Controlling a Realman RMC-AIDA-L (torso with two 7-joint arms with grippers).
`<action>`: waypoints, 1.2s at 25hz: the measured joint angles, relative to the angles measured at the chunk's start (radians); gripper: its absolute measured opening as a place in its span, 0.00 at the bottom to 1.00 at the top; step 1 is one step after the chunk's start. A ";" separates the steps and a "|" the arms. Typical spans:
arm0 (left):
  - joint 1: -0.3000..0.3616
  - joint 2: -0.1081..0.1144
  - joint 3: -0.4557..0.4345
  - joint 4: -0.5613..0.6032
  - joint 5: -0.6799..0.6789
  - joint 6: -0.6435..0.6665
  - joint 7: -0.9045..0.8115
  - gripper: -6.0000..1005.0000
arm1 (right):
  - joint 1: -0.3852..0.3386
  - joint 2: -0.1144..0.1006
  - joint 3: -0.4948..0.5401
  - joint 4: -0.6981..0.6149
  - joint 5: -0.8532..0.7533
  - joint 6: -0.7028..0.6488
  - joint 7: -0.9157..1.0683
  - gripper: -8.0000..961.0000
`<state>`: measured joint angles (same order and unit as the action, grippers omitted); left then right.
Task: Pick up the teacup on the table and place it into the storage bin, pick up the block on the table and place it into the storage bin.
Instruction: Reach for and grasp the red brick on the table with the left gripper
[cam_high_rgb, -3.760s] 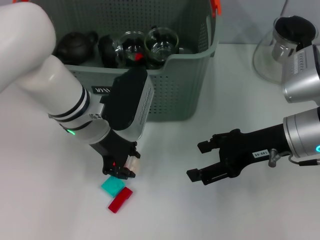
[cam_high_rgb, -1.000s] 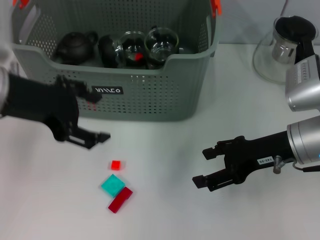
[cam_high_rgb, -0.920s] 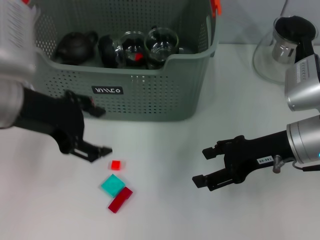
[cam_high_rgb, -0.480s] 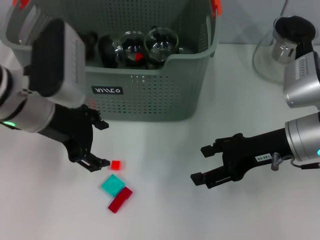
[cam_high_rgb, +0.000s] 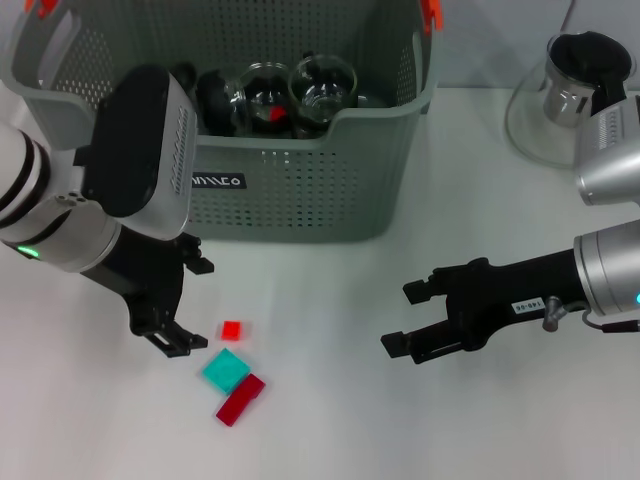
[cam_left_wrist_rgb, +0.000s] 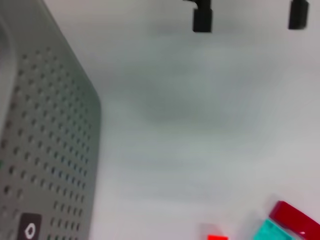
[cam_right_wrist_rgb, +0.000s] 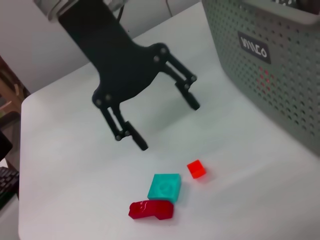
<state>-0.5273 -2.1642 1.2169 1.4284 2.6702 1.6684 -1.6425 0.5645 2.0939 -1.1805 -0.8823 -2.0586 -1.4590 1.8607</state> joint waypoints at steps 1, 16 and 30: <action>0.000 -0.001 0.006 0.003 0.000 0.010 0.004 0.84 | 0.000 0.000 0.001 0.002 0.000 0.003 0.000 0.98; -0.002 -0.008 0.171 0.066 0.006 0.097 0.141 0.83 | 0.031 -0.004 0.050 0.068 0.001 0.027 0.000 0.98; -0.028 -0.008 0.379 0.077 0.025 0.103 0.181 0.82 | 0.031 0.000 0.093 0.090 0.005 0.028 0.000 0.98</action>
<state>-0.5555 -2.1721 1.5960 1.5051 2.6952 1.7712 -1.4610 0.5955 2.0939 -1.0875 -0.7921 -2.0539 -1.4305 1.8607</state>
